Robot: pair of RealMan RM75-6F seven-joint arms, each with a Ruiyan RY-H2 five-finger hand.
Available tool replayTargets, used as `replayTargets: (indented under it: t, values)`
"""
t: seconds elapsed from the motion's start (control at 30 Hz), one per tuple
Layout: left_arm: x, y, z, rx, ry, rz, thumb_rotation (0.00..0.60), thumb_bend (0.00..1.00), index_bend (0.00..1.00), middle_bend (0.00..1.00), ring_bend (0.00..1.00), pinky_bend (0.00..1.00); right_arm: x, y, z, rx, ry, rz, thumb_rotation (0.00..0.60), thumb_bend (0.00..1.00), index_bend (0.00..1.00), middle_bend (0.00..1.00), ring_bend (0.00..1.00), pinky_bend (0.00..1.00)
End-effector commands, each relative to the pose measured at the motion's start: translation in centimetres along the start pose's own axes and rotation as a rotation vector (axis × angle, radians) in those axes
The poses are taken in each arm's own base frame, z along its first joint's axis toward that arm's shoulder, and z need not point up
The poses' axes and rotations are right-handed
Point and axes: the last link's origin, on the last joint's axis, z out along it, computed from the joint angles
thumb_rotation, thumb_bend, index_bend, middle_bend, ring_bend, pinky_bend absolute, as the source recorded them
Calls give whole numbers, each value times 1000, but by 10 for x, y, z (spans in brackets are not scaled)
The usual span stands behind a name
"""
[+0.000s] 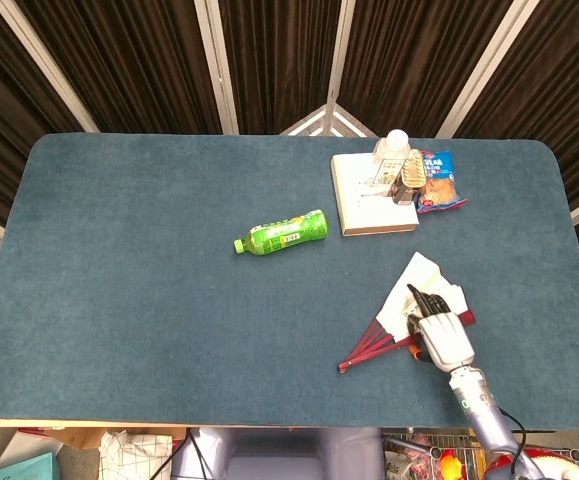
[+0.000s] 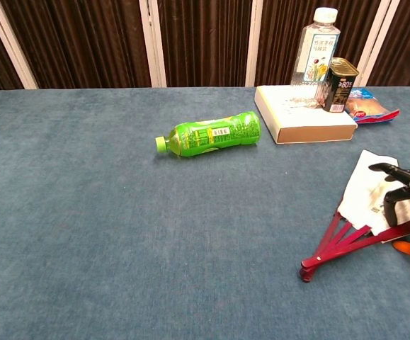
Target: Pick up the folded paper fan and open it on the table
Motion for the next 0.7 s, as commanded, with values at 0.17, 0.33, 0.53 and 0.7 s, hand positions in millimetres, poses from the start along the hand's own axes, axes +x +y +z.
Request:
replayTargets:
  t: [0.17,0.33,0.53,0.7]
  values:
    - [0,0,0,-1,2,1,600,37,153,0,0,0,5,-2,9,8,29,1,600,363,547,73,167,189]
    - [0,1,0,-3,0,1,600,37,155,0,0,0,14,0,9,14,64,15,600,443,579,84,176,195]
    - [0,1,-1,-4,0,2,600,37,158,0,0,0,24,2,9,21,89,24,600,490,614,99,190,210]
    - [0,1,-1,-3,1,1,600,37,160,0,0,0,29,3,11,32,99,30,600,501,693,129,213,222]
